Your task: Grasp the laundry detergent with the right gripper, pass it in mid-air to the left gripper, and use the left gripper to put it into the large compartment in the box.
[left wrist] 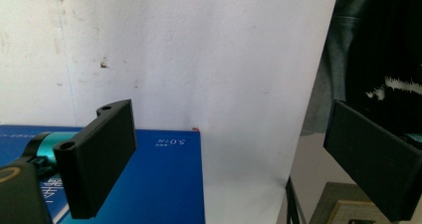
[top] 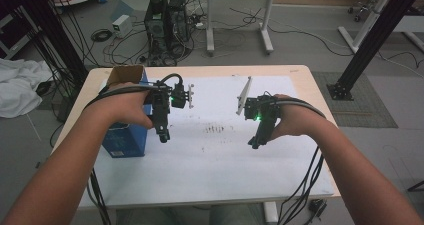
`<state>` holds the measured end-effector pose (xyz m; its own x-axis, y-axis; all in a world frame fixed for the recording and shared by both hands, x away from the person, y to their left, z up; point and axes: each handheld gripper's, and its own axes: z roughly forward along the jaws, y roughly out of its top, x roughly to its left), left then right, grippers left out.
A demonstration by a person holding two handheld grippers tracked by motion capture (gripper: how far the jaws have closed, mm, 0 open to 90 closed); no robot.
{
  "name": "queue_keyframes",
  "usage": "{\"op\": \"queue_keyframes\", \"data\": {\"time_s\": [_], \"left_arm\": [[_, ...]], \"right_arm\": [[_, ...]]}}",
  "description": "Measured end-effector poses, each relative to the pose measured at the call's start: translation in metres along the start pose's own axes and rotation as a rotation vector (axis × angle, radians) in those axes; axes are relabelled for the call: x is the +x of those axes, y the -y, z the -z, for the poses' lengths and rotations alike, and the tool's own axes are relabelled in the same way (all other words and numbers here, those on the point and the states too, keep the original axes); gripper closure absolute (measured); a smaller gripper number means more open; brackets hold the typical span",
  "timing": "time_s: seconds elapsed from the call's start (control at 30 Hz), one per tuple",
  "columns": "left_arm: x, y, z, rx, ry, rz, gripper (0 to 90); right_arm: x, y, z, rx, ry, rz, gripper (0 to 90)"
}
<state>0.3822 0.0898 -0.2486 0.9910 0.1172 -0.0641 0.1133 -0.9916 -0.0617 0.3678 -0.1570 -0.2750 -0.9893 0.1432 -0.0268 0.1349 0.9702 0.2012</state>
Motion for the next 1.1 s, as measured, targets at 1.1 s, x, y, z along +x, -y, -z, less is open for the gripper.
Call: {"op": "queue_keyframes", "data": {"time_s": [1.1], "left_arm": [[0.0019,0.0001,-0.0014,-0.029,0.027,-0.001,6.3]], "right_arm": [[-0.0039,0.0014,-0.0006,-0.006,0.002,-0.004,12.0]]}}
